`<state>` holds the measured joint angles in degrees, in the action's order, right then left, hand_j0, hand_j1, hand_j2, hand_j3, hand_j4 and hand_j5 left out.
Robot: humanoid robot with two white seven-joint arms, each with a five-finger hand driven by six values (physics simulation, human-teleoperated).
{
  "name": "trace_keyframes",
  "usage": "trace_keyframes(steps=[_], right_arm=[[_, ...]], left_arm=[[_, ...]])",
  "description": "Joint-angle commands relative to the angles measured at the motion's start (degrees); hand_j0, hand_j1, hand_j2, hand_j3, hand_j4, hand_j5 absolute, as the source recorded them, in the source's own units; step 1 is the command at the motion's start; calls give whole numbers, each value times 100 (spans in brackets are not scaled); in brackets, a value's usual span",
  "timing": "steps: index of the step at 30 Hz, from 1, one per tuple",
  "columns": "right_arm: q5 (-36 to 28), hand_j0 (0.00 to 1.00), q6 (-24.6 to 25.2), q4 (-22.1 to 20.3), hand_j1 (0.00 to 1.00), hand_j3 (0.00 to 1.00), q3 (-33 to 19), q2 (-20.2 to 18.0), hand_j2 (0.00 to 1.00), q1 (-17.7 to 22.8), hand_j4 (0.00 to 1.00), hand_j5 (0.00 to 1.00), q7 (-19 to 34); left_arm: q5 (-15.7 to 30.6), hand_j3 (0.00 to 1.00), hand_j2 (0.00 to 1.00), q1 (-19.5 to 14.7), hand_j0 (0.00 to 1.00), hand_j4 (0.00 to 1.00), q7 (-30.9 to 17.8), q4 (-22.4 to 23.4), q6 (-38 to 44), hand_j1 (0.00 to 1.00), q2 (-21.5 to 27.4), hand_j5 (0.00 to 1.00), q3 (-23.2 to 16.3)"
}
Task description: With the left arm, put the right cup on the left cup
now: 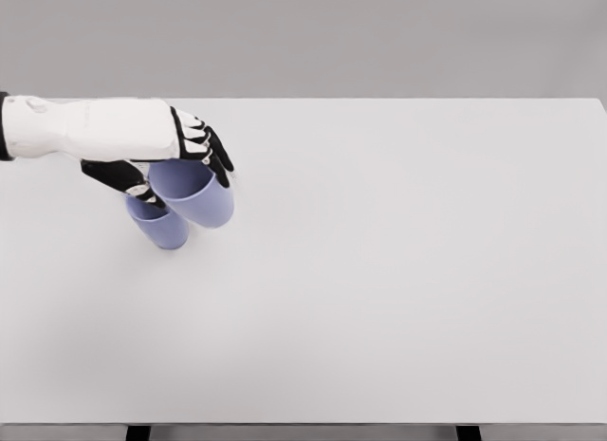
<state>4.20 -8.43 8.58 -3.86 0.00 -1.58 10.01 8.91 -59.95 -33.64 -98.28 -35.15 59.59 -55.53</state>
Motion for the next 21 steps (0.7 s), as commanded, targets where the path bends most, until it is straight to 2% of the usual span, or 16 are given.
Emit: trace_keyframes(steps=[1,7,17,21], right_arm=[[1,100,-1,3,100,100,0,0,100,0,100,100,1],[1,100,-1,3,100,100,0,0,100,0,100,100,1],[1,100,-1,-6,100,100,0,0,100,0,100,100,1],[1,100,-1,3,100,100,0,0,100,0,100,100,1]], left_arm=[[357,60,60,-8,60,60,-20,-69,15,60,202,60,-2],[682,61,61,-492,61,61,-117,-60,15,61,448,61,-81],[647,60,60,-562,60,60,-136,19,15,60,809,60,-107],[612,61,61,-562,61,61,-136,248,15,61,809,61,-116]])
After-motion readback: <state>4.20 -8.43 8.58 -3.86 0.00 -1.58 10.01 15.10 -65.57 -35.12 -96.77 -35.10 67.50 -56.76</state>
